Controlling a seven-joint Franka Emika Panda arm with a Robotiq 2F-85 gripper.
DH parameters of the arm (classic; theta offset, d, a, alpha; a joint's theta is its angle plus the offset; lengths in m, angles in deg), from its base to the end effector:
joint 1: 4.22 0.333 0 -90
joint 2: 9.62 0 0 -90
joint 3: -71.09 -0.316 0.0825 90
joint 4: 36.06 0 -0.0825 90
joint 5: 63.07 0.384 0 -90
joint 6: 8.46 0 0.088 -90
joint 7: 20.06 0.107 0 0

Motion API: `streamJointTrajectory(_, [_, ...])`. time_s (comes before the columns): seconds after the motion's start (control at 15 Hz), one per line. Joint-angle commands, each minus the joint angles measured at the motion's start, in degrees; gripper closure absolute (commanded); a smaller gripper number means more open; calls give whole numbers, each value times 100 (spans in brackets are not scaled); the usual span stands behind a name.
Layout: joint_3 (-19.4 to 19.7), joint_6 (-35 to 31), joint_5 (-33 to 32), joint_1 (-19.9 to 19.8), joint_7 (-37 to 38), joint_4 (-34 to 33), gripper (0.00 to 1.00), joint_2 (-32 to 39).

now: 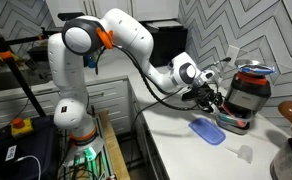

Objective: Remove the clear bowl from the coffeemaker and place it on the left side of the counter

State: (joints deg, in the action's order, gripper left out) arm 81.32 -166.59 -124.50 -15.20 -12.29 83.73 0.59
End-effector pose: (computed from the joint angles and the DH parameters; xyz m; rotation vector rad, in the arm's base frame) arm 0.5721 -0.1793 0.3766 2.3650 0.5141 0.4330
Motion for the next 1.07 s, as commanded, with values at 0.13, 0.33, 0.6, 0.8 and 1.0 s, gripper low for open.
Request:
streamJointTrajectory(0.13, [-5, 62, 31, -3, -75, 121, 99, -133])
streamJointTrajectory(0.33, [-95, 98, 158, 27, -300, 516, 100, -546])
streamJointTrajectory(0.6, [-260, -415, 997, 47, -1950, 1650, 98, -1289])
streamJointTrajectory(0.8, [-250, -737, 1526, 90, -3178, 2586, 98, -2020])
streamJointTrajectory(1.0, [-11, -1141, 2127, 514, -4381, 3231, 98, -2481])
